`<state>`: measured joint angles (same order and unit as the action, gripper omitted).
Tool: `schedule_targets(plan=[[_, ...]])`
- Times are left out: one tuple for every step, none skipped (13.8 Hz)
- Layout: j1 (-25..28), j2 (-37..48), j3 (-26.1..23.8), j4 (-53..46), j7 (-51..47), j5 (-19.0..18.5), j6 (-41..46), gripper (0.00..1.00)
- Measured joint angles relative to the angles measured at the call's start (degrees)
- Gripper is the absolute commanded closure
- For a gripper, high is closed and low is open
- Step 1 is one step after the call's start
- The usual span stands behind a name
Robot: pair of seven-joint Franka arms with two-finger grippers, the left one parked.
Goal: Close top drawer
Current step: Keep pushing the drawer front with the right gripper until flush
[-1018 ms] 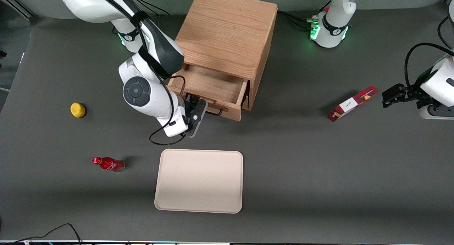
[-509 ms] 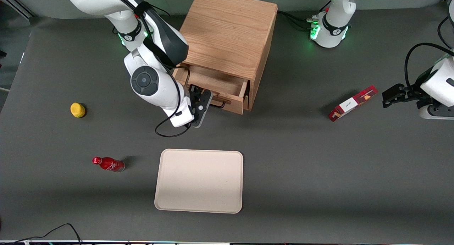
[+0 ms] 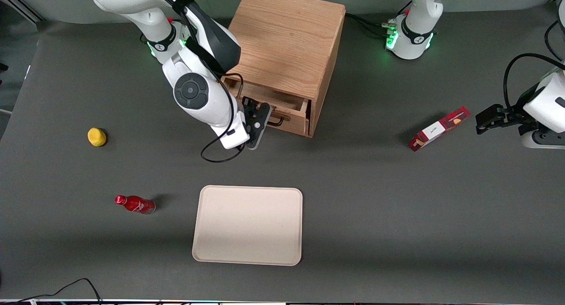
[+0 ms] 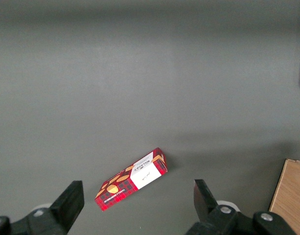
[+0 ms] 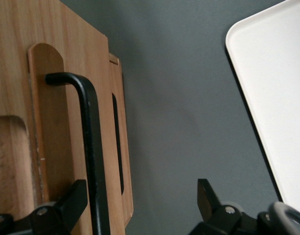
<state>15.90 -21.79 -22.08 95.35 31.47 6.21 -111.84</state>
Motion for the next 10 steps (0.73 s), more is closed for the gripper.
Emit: schedule_targets(plan=[[0.0, 0.37, -0.22, 0.5, -0.12, 0.0, -0.02, 0.0], [0.01, 0.68, -0.47, 0.96, -0.28, 0.0, -0.03, 0.0], [0.01, 0.9, -0.76, 1.33, -0.66, 0.0, -0.03, 0.0], [0.02, 1.03, -1.07, 1.53, -1.09, 0.0, -0.03, 0.0], [0.02, 1.11, -1.39, 1.68, -1.48, 0.0, -0.03, 0.0], [0.02, 1.2, -1.65, 1.87, -1.8, 0.0, -0.03, 0.0], [0.02, 1.34, -1.84, 2.1, -1.96, 0.0, -0.04, 0.0], [0.02, 1.48, -2.0, 2.29, -2.05, 0.0, -0.04, 0.0], [0.02, 1.61, -2.16, 2.45, -2.1, 0.0, -0.04, 0.0], [0.02, 1.76, -2.32, 2.66, -2.15, 0.0, -0.04, 0.0]])
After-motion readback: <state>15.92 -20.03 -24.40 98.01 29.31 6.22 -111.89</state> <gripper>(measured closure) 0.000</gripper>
